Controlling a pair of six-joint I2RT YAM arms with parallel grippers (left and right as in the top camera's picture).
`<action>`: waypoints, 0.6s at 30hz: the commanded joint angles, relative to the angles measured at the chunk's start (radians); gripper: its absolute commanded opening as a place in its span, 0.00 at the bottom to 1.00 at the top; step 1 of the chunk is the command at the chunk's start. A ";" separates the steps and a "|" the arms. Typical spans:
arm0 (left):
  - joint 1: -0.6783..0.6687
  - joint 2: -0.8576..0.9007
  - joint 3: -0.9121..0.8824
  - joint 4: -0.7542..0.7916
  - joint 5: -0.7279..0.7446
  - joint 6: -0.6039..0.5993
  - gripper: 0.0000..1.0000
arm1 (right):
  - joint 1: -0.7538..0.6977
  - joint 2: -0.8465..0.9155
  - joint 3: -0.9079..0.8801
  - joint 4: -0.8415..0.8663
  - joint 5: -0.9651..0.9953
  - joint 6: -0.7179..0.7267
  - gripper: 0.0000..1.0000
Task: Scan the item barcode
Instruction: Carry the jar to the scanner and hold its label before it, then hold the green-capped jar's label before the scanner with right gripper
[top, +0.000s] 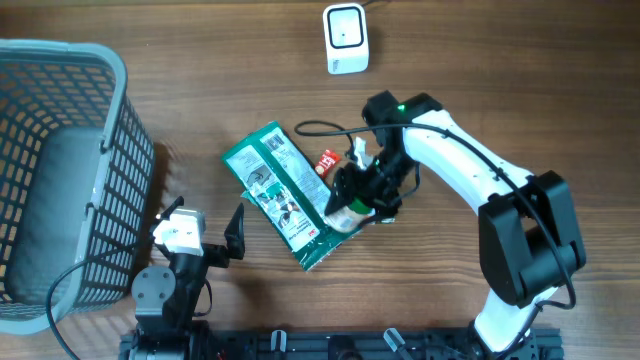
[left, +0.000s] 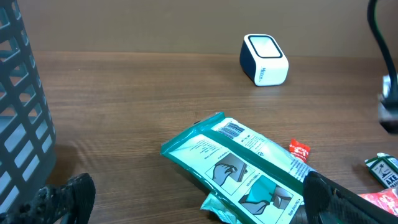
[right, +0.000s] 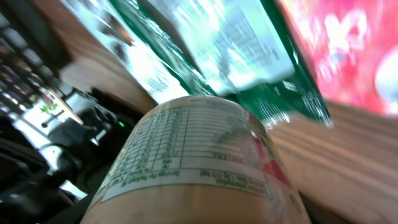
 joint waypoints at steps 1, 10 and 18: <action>-0.003 -0.004 -0.004 0.000 0.008 -0.009 1.00 | 0.003 0.011 0.138 0.066 0.150 0.082 0.52; -0.003 -0.004 -0.004 0.000 0.008 -0.010 1.00 | 0.003 0.012 0.235 0.668 0.880 0.073 0.53; -0.003 -0.004 -0.004 0.000 0.009 -0.010 1.00 | -0.001 0.190 0.205 1.202 1.083 -0.064 0.60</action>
